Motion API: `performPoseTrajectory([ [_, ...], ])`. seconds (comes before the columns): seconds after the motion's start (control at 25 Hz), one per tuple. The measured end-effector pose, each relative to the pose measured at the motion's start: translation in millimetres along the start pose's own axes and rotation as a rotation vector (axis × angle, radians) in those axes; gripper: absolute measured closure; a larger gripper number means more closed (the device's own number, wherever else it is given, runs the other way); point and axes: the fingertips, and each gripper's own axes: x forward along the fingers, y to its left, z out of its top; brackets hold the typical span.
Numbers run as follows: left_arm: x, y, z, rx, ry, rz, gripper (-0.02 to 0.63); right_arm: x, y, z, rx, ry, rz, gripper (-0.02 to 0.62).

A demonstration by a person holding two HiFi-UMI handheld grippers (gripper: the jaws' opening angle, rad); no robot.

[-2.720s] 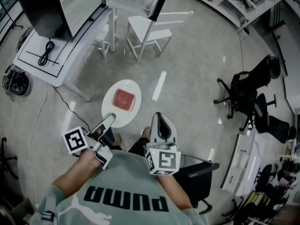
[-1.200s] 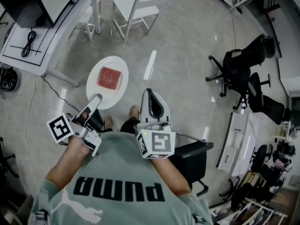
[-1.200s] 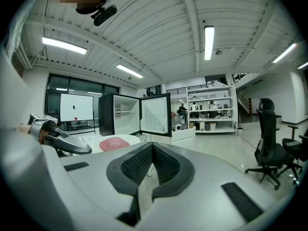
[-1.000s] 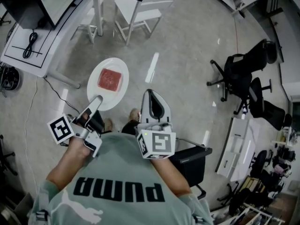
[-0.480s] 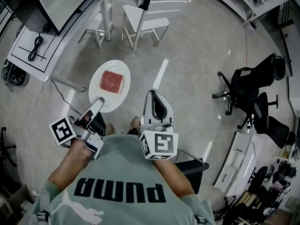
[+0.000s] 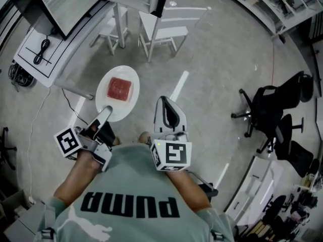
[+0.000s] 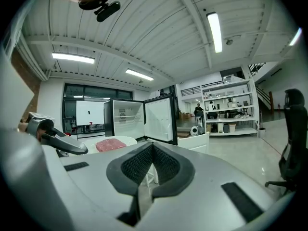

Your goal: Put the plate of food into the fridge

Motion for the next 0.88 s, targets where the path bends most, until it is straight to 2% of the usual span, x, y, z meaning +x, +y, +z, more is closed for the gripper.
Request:
performPoseTrajectory([
  [0.52,33,-3,-49,-0.009,-0.063,-0.007,0.555,-15,-55,-9,-0.008,0.002,0.059,0.591],
  [0.88,41,2,-41,-0.012,-0.07,0.015,0.555,-5,-58,-17,0.002,0.024,0.063,0.591],
])
